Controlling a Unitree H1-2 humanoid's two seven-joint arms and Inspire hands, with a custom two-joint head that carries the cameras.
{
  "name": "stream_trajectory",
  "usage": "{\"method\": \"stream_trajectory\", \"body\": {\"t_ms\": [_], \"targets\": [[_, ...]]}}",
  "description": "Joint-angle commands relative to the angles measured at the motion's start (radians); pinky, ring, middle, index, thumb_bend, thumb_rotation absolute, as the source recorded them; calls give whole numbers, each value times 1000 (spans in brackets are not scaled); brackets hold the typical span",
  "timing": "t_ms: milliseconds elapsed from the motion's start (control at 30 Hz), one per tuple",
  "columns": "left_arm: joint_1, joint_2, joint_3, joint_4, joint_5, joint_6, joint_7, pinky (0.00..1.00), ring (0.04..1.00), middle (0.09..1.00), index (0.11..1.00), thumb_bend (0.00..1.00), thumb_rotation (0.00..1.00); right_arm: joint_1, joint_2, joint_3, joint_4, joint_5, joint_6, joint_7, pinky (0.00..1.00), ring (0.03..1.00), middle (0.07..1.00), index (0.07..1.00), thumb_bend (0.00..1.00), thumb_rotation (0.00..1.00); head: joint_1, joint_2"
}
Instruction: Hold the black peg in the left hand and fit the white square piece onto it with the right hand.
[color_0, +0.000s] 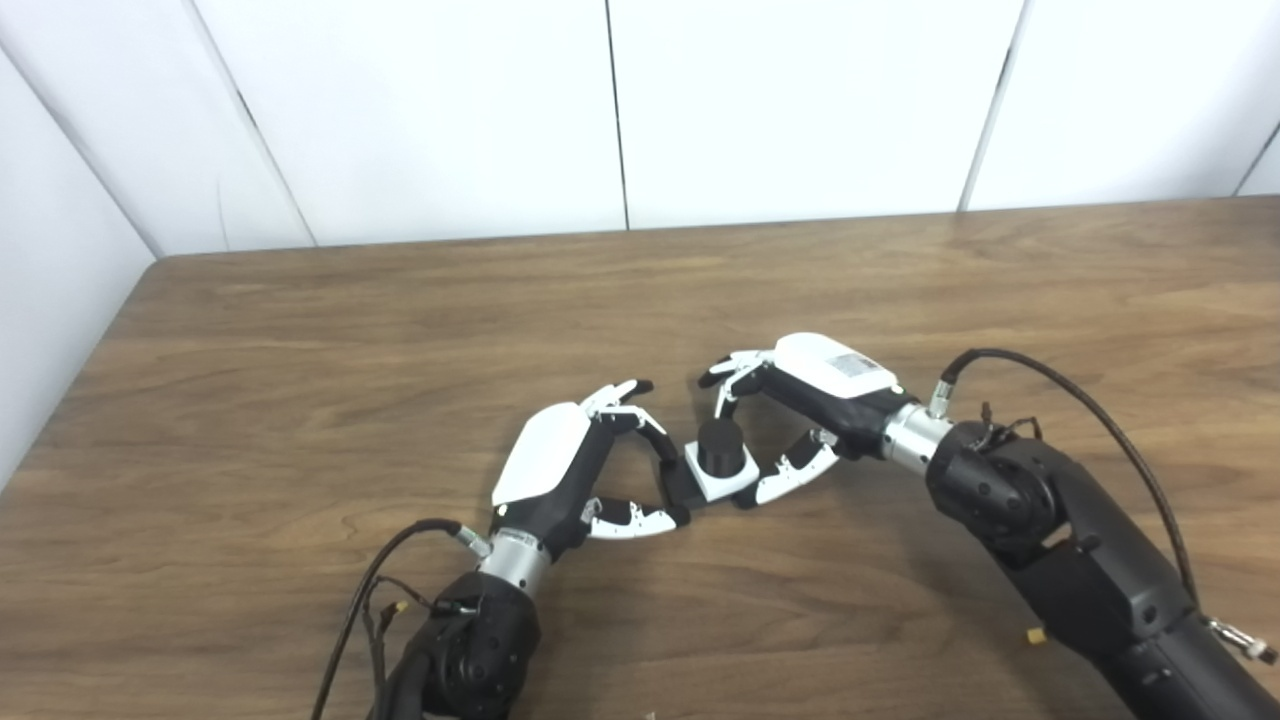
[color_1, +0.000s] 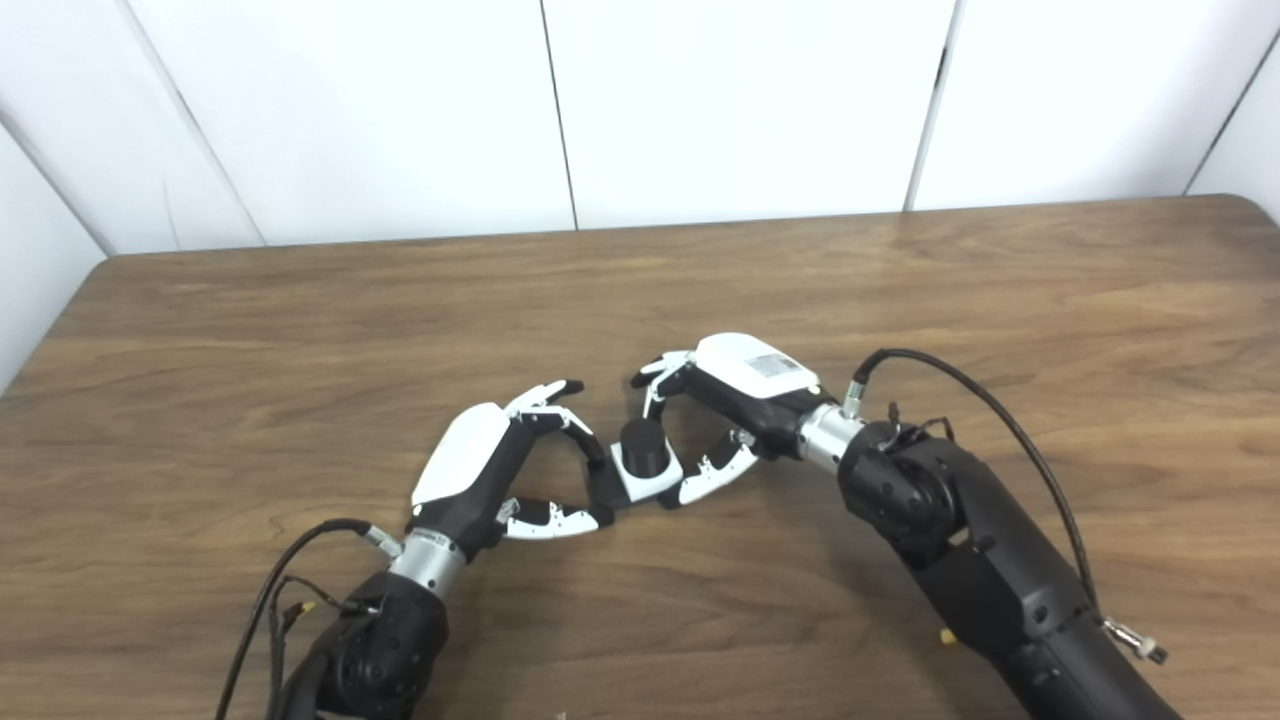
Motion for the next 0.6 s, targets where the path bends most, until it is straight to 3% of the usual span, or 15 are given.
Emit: {"method": "stream_trajectory", "body": {"t_ms": [0, 67, 200, 567], "targets": [[6, 23, 9, 3, 3, 24, -17, 820, 925, 908, 491, 523, 76, 27, -56, -28, -23, 3, 63, 47, 897, 922, 895, 868, 944, 400, 1, 1], [6, 21, 9, 4, 3, 24, -21, 821, 929, 911, 491, 522, 77, 50, -57, -54, -50, 23, 96, 49, 915, 933, 915, 940, 986, 420, -1, -1], [8, 19, 10, 12, 2, 12, -12, 817, 926, 908, 491, 522, 77, 115, -43, -107, -99, 57, 136, 17, 927, 950, 948, 992, 1000, 455, -3, -10], [-5, 22, 18, 30, -3, -1, -8, 802, 926, 908, 491, 522, 77, 257, 23, -200, -164, 135, 163, -80, 870, 974, 1000, 1000, 1000, 530, -14, -12]]}}
